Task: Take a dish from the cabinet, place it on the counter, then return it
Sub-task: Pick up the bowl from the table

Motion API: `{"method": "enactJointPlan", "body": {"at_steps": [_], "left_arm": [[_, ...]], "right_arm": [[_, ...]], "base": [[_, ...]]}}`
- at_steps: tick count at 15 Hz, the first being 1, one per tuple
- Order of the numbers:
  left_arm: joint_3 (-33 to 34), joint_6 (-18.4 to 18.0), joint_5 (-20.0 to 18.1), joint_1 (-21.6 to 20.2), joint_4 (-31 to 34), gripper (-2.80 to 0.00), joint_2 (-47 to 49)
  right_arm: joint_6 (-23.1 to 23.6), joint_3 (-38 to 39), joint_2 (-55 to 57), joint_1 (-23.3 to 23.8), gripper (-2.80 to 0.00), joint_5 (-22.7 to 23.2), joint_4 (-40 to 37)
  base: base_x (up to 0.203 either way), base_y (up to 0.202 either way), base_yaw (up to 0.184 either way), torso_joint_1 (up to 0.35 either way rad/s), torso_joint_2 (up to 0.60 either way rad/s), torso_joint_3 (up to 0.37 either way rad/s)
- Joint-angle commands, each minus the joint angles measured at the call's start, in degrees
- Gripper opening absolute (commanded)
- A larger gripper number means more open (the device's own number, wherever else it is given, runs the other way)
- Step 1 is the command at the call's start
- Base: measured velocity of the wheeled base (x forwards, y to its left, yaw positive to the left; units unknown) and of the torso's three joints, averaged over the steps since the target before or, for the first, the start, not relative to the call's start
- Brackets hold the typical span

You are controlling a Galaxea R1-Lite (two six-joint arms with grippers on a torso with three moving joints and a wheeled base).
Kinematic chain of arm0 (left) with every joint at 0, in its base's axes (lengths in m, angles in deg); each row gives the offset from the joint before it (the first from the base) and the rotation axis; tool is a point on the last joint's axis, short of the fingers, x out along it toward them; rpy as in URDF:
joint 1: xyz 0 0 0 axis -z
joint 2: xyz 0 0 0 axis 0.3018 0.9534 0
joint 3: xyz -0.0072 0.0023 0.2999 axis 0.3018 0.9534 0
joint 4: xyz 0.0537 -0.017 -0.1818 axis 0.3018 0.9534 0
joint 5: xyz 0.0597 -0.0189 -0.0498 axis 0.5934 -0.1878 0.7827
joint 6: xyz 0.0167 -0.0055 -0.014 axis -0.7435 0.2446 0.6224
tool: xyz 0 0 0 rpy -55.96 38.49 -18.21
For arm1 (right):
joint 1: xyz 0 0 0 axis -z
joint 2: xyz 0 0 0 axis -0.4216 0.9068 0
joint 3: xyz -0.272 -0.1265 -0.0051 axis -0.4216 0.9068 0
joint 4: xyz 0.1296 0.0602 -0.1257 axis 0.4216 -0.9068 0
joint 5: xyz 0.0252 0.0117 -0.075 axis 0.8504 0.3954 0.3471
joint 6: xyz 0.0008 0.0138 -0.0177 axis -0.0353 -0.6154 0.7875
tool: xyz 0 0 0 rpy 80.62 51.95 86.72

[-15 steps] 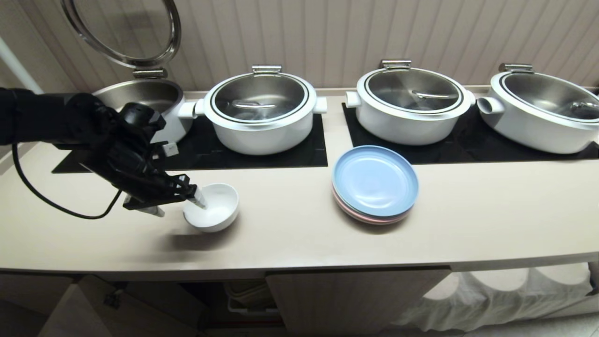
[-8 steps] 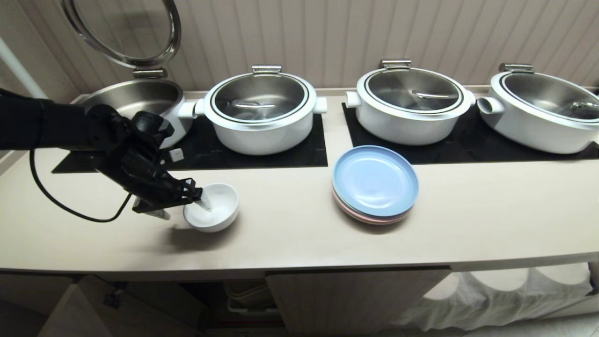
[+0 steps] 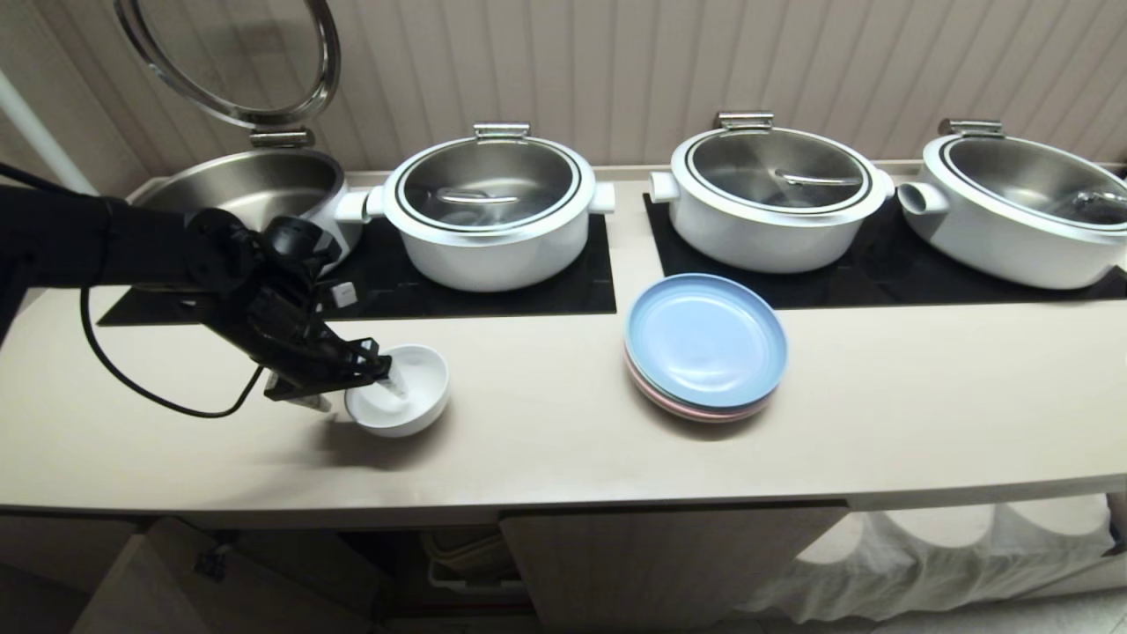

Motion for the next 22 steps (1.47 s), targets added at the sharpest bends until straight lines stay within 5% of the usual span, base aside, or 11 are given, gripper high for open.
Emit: {"method": "enactJointPlan", "body": {"at_steps": [1,3,4,22], "left_arm": [[0.1,0.1,0.0,0.0,0.2,0.0,0.1],[0.0,0.1,0.0,0.0,0.2,0.0,0.2],[0.0,0.1,0.0,0.0,0.2,-2.8,0.2],[0.4,3.2,1.2,-0.1,1.0,-2.8,-0.7]], "right_arm": [[-0.1,0.0,0.1,0.0,-2.8,0.0,0.0],[-0.1,0.0,0.1,0.0,-2.8,0.0,0.0],[-0.1,0.0,0.1,0.0,-2.8,0.0,0.0],[-0.1,0.0,0.1,0.0,-2.8,0.0,0.0]], "base": [[0.0,0.0,0.0,0.0,0.0,0.0],[0.0,0.0,0.0,0.0,0.0,0.0],[0.0,0.0,0.0,0.0,0.0,0.0],[0.0,0.0,0.0,0.0,0.0,0.0]]}}
